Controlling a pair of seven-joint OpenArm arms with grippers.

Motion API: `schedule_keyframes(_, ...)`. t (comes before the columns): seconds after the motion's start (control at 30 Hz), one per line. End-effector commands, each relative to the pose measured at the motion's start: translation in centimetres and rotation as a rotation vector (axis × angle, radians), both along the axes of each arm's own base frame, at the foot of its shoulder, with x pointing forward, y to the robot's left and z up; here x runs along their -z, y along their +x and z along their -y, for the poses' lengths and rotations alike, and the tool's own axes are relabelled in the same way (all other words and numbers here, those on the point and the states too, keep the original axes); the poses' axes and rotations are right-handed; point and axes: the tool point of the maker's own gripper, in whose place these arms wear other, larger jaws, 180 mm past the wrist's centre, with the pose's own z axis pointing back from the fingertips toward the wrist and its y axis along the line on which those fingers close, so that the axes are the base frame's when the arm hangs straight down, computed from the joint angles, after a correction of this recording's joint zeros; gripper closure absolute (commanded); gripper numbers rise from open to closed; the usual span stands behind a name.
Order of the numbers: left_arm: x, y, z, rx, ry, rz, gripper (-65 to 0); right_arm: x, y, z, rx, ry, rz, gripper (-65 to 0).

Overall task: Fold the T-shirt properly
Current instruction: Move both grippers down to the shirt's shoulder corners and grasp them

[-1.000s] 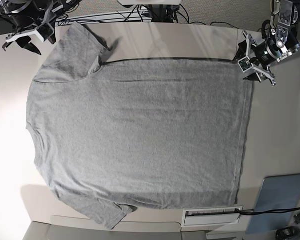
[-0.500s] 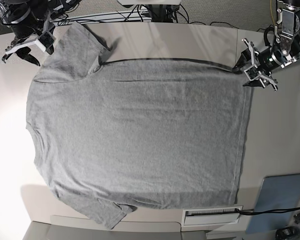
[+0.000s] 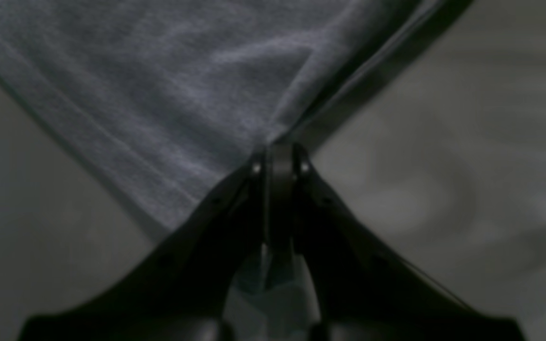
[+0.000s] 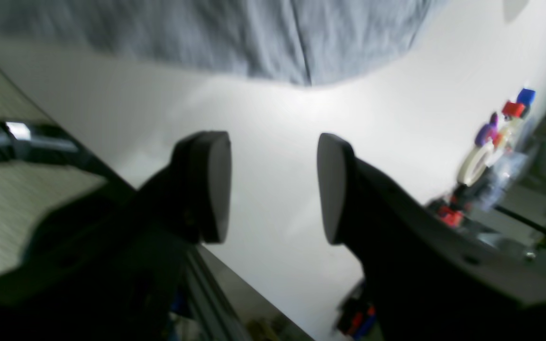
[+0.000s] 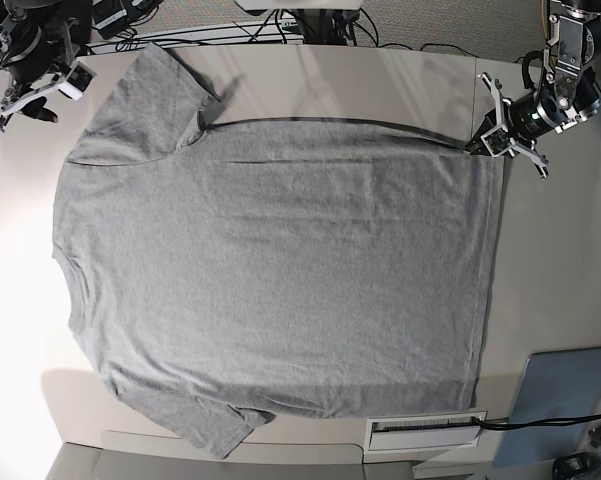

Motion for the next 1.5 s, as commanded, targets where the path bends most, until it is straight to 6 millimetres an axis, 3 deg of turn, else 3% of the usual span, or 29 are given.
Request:
schedule_keyframes(0.0,3.7,-3.4,-5.6,0.001,0.339,-0.172,0.0,-0.5,0.5,0.3,-0.031,-0.024,0.010,-29.0)
schedule_keyframes(0.27,3.7,-3.3,-5.1,-0.009,0.311,-0.170,0.0,2.3,0.6,0.4,-0.179,-0.081,-0.099,-29.0)
schedule_keyframes(0.4,3.7,-3.1,-3.8,-0.023,0.266,-0.162,0.0,3.7,1.7,-0.8,-0.215,-0.094,-0.090,-29.0)
schedule_keyframes(0.6,3.9,-3.2,-3.5,-0.028,0.262,-0.166,0.0,5.9,2.6,-2.1,-0.244,-0.126,-0.115,-29.0)
schedule_keyframes(0.87,3.9,-3.2,-3.5,-0.028,0.262,-0.165,0.0,9.4,1.7,-2.8,-0.310,-0.146,-0.192,-29.0)
schedule_keyframes(1.3,3.9,-3.2,-3.5,-0.028,0.262,-0.165,0.0,9.1,5.5,-6.0,-0.284,-0.023,-0.099,-29.0)
schedule_keyframes(1.47,3.9,-3.2,-3.5,-0.028,0.261,-0.166,0.0,9.7,6.3,-5.8,-0.251,-0.007,-0.088,-28.9)
